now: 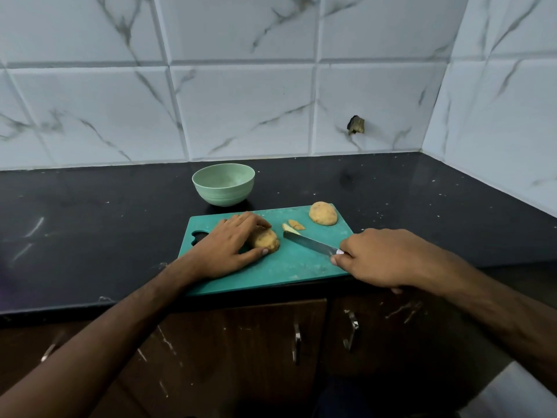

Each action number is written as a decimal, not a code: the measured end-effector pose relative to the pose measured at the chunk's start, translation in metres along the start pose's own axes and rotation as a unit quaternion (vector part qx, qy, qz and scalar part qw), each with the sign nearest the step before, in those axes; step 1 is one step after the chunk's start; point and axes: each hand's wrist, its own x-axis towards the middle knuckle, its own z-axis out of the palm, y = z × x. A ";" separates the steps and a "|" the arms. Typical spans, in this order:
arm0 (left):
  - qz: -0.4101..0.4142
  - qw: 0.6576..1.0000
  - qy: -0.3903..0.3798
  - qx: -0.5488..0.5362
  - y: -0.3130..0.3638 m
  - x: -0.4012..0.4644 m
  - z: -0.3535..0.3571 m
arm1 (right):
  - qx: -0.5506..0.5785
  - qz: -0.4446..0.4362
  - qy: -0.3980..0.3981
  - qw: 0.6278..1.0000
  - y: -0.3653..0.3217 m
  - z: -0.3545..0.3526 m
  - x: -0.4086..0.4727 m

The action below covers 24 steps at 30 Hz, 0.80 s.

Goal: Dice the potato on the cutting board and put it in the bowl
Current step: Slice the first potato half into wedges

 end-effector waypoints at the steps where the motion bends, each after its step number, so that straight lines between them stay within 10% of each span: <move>1: 0.002 1.000 0.004 -0.005 0.000 0.000 0.000 | 0.017 -0.005 -0.014 1.000 -0.001 -0.001 0.000; 24: 0.005 0.996 0.068 -0.057 0.003 -0.002 -0.005 | 0.081 -0.034 0.015 0.996 -0.034 -0.002 0.049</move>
